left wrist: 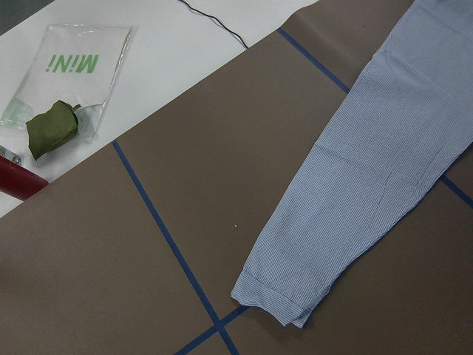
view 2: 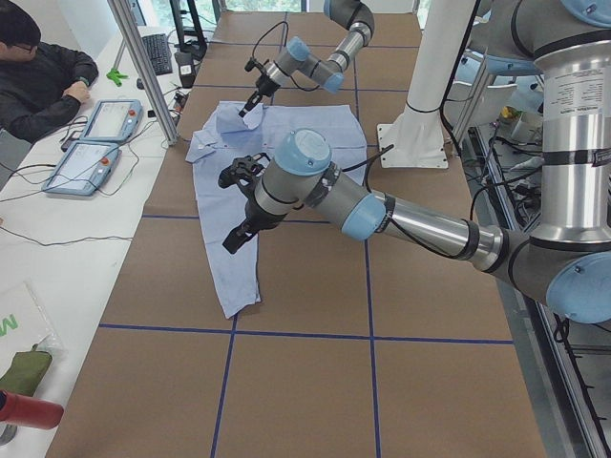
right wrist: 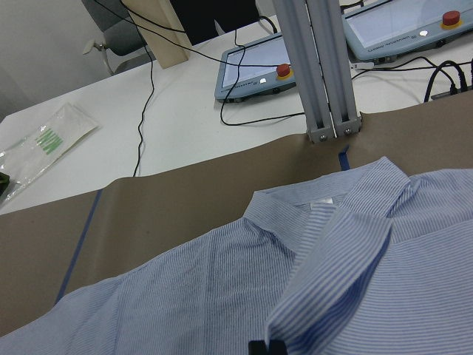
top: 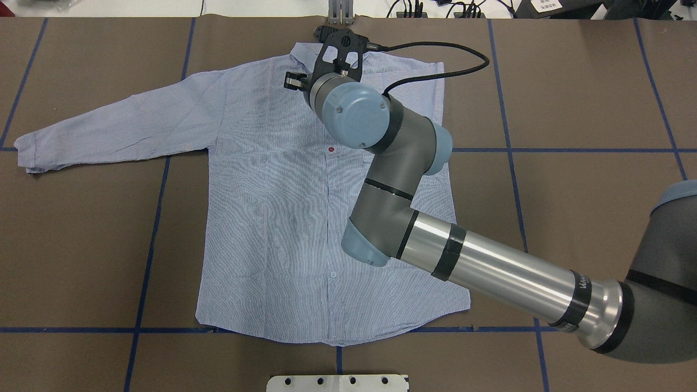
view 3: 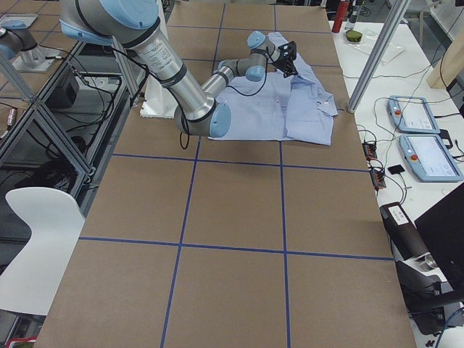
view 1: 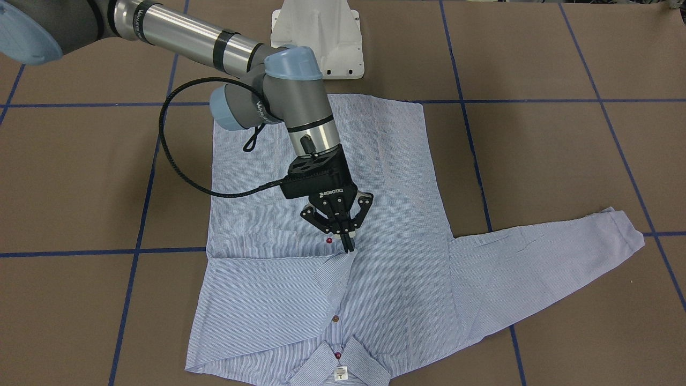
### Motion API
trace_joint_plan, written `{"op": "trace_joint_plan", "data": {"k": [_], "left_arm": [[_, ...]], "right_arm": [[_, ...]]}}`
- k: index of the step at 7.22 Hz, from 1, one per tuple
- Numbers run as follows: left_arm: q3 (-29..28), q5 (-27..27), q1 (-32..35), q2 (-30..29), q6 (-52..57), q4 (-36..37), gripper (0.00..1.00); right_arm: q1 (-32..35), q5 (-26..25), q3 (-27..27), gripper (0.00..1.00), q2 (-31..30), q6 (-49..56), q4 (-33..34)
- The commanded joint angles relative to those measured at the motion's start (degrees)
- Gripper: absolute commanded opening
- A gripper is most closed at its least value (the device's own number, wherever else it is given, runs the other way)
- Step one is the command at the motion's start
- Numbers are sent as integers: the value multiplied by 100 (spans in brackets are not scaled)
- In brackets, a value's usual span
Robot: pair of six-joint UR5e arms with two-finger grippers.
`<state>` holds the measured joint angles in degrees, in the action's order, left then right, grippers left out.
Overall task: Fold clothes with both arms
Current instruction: 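Lift the cuff with the right gripper and fold the sleeve across toward the collar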
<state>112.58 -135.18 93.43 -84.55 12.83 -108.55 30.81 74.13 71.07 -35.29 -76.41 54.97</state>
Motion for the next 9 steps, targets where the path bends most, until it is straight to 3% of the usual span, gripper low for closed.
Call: {"op": "trace_joint_plan", "data": {"k": [1, 3, 4, 5, 6, 8, 9], "left_arm": [[-8, 0, 0, 0, 0, 0, 100], [-8, 0, 0, 0, 0, 0, 100], [-17, 9, 0, 0, 0, 0, 100], [-26, 0, 0, 0, -9, 0, 100], [-26, 0, 0, 0, -9, 0, 100], [-52, 0, 0, 0, -35, 0, 100], [-113, -9, 0, -26, -61, 0, 100]], "right_arm": [[-259, -249, -453, 0, 390, -58, 101], [-356, -258, -865, 0, 943, -250, 889], [-392, -258, -997, 0, 1032, -260, 901], [-392, -250, -1059, 72, 1120, -408, 945], [-383, -232, -1121, 99, 1417, -523, 1571], [-218, 108, -1113, 99, 1666, -752, 2279], [219, 824, -1095, 99, 1631, -674, 2655]]}}
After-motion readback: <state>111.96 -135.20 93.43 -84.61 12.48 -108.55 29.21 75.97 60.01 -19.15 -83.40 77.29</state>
